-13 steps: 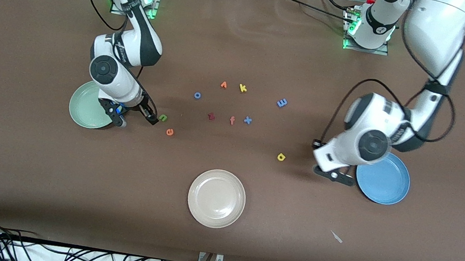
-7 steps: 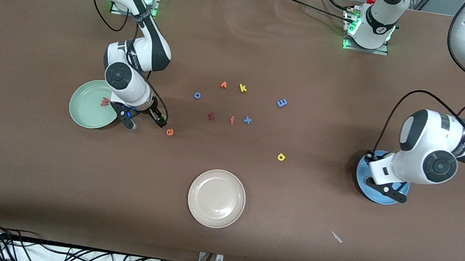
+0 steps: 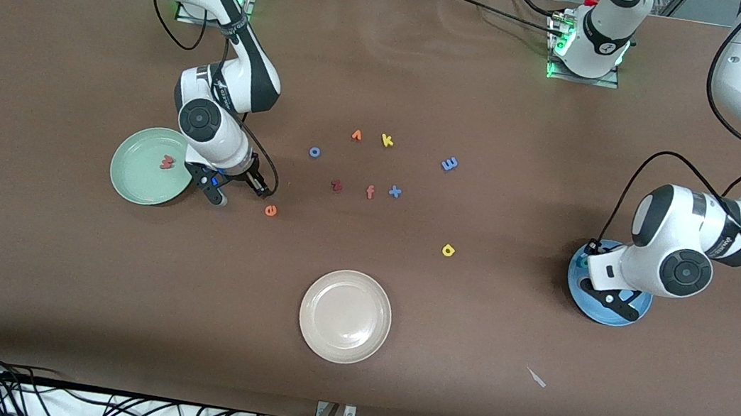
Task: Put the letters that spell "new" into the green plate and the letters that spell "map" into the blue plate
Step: 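Drop the b on the blue plate while the right gripper reaches the u, then put the green u on the green plate while the left gripper reaches E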
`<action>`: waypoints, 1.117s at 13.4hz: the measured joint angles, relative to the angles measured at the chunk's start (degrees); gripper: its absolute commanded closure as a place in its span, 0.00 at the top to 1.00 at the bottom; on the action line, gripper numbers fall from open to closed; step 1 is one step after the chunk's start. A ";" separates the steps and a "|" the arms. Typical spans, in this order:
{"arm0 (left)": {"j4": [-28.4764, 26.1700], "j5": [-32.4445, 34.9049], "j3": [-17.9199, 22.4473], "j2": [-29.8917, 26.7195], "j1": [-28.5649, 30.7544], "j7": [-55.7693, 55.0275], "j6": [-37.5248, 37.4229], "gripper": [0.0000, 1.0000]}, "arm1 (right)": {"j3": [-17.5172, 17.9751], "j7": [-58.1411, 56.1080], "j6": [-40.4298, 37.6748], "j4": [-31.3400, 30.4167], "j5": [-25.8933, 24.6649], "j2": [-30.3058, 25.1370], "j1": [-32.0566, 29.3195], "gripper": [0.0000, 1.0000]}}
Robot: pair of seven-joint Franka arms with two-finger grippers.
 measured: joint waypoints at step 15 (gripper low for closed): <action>-16.46 -12.76 -15.05 -13.38 -0.77 -18.22 9.34 1.00 | -4.93 -11.01 -10.55 1.72 -0.13 -6.19 0.11 0.04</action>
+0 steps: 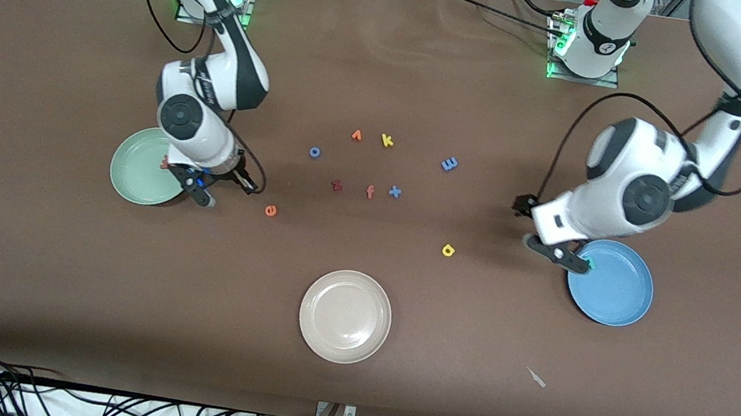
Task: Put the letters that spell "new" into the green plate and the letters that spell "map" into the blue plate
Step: 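Put the green u on the green plate while the left gripper reaches E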
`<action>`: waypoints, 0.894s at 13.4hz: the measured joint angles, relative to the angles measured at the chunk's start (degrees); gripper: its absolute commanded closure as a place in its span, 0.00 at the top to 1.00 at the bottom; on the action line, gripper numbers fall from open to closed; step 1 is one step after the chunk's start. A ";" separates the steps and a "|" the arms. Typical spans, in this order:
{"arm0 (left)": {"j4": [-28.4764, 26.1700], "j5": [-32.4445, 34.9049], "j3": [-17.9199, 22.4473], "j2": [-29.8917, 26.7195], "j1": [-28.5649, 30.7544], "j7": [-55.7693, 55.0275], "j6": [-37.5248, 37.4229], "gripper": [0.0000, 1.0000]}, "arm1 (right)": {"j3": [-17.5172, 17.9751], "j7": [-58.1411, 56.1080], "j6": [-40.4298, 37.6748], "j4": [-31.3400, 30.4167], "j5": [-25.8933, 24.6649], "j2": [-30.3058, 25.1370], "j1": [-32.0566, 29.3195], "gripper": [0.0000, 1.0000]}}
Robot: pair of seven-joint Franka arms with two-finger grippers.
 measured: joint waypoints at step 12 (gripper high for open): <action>-9.69 17.73 -5.47 2.80 -10.14 -16.31 11.88 1.00 | -20.22 -35.60 -3.41 -7.46 0.14 -4.04 -0.66 0.12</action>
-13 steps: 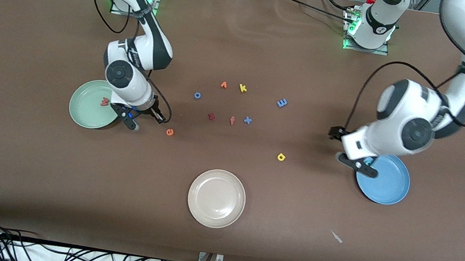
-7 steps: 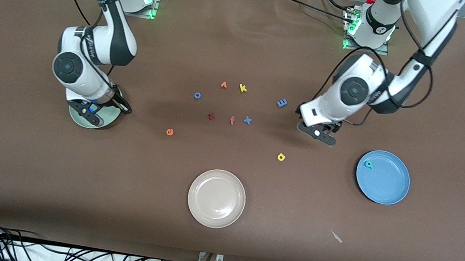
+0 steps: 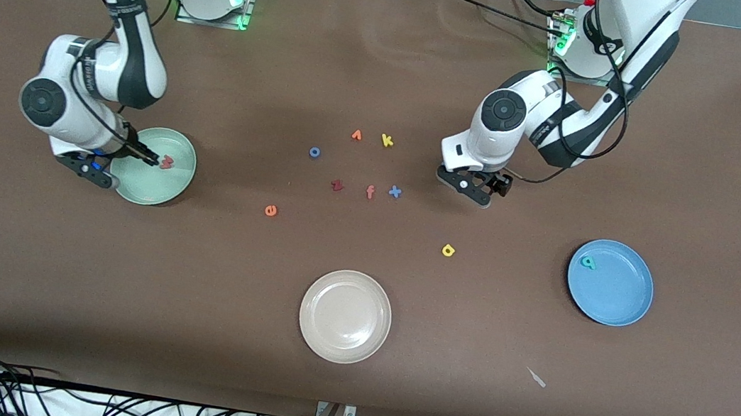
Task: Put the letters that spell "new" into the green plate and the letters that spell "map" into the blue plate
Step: 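Put the green u on the green plate while the left gripper reaches E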
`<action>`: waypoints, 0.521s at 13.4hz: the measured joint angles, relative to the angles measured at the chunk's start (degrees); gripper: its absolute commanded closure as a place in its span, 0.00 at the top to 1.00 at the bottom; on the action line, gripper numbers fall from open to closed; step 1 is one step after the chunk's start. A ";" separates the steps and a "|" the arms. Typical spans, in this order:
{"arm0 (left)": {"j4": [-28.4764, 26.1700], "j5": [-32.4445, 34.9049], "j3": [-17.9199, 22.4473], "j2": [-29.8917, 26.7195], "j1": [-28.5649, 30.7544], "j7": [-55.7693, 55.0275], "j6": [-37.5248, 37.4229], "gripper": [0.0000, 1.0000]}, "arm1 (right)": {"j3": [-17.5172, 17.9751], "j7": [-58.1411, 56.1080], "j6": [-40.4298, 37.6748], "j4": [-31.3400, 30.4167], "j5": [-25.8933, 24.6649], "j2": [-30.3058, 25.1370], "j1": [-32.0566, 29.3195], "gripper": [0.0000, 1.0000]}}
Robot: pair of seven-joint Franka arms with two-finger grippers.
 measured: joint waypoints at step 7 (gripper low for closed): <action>-0.22 0.04 -2.45 2.46 -0.33 9.75 0.59 0.95 | -1.15 -2.98 5.14 -1.92 0.93 3.79 -2.90 1.00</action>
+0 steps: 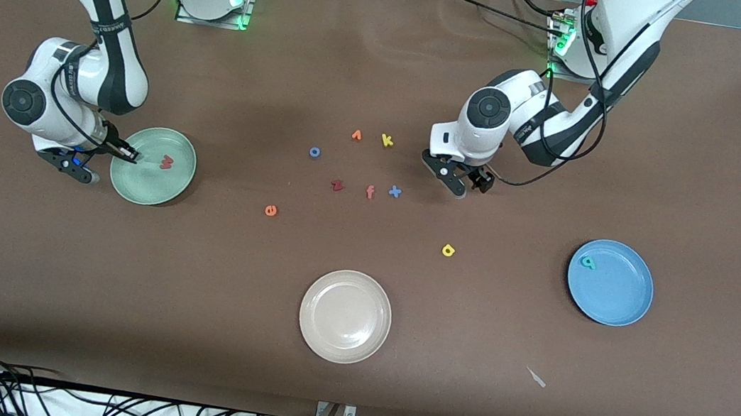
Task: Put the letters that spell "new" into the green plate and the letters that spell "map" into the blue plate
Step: 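Put the green u on the green plate while the left gripper reaches E, then grasp the blue E with the left gripper while the right gripper reaches e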
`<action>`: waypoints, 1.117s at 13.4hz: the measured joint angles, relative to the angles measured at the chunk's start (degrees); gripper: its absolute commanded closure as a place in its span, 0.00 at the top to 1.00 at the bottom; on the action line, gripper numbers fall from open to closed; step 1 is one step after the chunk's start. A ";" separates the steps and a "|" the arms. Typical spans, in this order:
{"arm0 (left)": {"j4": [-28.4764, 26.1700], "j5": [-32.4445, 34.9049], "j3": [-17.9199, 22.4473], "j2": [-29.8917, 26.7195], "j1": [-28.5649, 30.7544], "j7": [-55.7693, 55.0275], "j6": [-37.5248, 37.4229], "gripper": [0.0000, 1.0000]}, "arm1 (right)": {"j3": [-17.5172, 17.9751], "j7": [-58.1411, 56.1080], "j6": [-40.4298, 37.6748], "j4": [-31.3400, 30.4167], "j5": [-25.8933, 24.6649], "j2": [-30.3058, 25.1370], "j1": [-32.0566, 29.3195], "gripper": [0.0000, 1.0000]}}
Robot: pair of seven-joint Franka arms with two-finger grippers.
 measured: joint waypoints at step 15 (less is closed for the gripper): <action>-0.23 -1.73 -2.02 4.42 0.01 0.97 0.00 0.57 | 21.41 15.94 1.89 11.76 0.59 2.64 5.28 0.81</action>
